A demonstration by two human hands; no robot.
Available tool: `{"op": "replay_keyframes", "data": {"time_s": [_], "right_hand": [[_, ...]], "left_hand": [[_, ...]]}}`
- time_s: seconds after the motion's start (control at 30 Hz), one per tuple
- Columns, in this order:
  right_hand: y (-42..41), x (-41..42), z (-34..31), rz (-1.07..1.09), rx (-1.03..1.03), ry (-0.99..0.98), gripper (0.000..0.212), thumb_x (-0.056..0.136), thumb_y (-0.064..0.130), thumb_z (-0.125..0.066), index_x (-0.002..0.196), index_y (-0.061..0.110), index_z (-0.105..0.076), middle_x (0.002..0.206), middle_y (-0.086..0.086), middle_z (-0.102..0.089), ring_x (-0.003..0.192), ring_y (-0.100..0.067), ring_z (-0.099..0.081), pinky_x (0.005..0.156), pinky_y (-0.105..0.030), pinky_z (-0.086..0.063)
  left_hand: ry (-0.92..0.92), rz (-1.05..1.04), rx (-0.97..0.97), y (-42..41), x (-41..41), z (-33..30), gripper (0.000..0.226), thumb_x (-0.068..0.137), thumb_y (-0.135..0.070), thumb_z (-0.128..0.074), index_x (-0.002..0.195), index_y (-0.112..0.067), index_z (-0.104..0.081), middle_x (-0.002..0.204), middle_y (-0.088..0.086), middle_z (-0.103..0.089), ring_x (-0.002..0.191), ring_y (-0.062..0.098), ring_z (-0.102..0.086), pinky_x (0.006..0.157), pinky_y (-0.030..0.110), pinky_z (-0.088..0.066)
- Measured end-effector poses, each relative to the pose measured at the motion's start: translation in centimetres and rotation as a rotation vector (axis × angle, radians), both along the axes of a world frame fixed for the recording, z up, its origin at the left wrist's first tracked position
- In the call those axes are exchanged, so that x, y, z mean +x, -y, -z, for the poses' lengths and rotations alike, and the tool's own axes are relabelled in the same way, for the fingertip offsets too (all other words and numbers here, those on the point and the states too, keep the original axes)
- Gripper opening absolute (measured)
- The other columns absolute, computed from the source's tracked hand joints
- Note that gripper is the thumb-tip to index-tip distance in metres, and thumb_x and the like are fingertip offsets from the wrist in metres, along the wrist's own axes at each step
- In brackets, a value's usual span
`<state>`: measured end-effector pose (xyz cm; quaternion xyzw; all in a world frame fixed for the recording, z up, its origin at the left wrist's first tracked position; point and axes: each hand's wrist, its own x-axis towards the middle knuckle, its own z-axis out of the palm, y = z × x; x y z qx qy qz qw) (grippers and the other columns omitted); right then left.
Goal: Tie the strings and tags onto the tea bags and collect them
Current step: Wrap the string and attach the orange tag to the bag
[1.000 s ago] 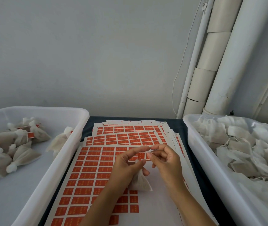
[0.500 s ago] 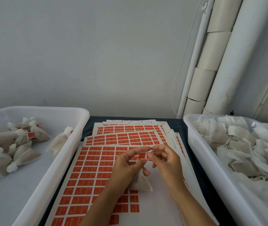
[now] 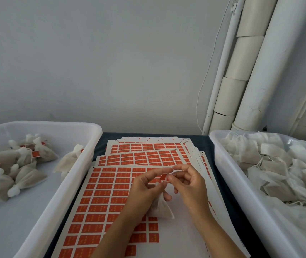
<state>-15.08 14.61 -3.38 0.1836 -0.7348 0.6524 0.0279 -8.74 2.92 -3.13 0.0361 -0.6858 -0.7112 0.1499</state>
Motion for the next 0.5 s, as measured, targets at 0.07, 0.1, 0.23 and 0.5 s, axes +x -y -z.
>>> {"op": "replay_keyframes", "data": {"time_s": [0.07,0.1,0.23,0.5], "right_hand": [[0.07,0.05,0.02,0.000,0.010,-0.003,0.024,0.079,0.020,-0.072,0.096,0.029,-0.059,0.088,0.011,-0.068,0.071,-0.005,-0.066,0.054,-0.011,-0.049],[0.11,0.09,0.03,0.002,0.023,-0.003,0.024,0.079,0.022,-0.072,0.097,0.029,-0.059,0.090,0.013,-0.067,0.071,-0.006,-0.066,0.054,-0.011,-0.049],[0.18,0.05,0.10,0.007,0.081,0.027,0.022,0.080,0.030,-0.070,0.099,0.031,-0.060,0.094,0.022,-0.061,0.070,-0.008,-0.065,0.054,-0.009,-0.047],[0.19,0.05,0.15,-0.029,0.084,0.098,0.009,0.084,0.028,-0.065,0.086,0.034,-0.058,0.092,0.018,-0.059,0.084,-0.010,-0.059,0.059,-0.009,-0.044]], "left_hand": [[-0.004,0.006,0.001,0.04,-0.02,0.09,0.032,0.088,-0.008,-0.061,0.104,-0.033,-0.071,0.107,-0.011,-0.070,0.063,0.021,-0.069,0.056,0.018,-0.052],[-0.006,0.009,0.000,0.04,-0.04,0.16,0.031,0.088,-0.008,-0.061,0.105,-0.033,-0.070,0.106,-0.010,-0.070,0.062,0.021,-0.069,0.057,0.019,-0.053],[-0.014,0.027,-0.001,0.10,-0.10,0.41,0.032,0.088,-0.006,-0.060,0.106,-0.031,-0.069,0.101,-0.006,-0.072,0.062,0.020,-0.068,0.062,0.023,-0.055],[-0.049,0.053,-0.030,0.23,-0.10,0.38,0.030,0.090,-0.004,-0.058,0.110,-0.023,-0.068,0.109,-0.009,-0.069,0.060,0.019,-0.068,0.055,0.017,-0.051]]}}
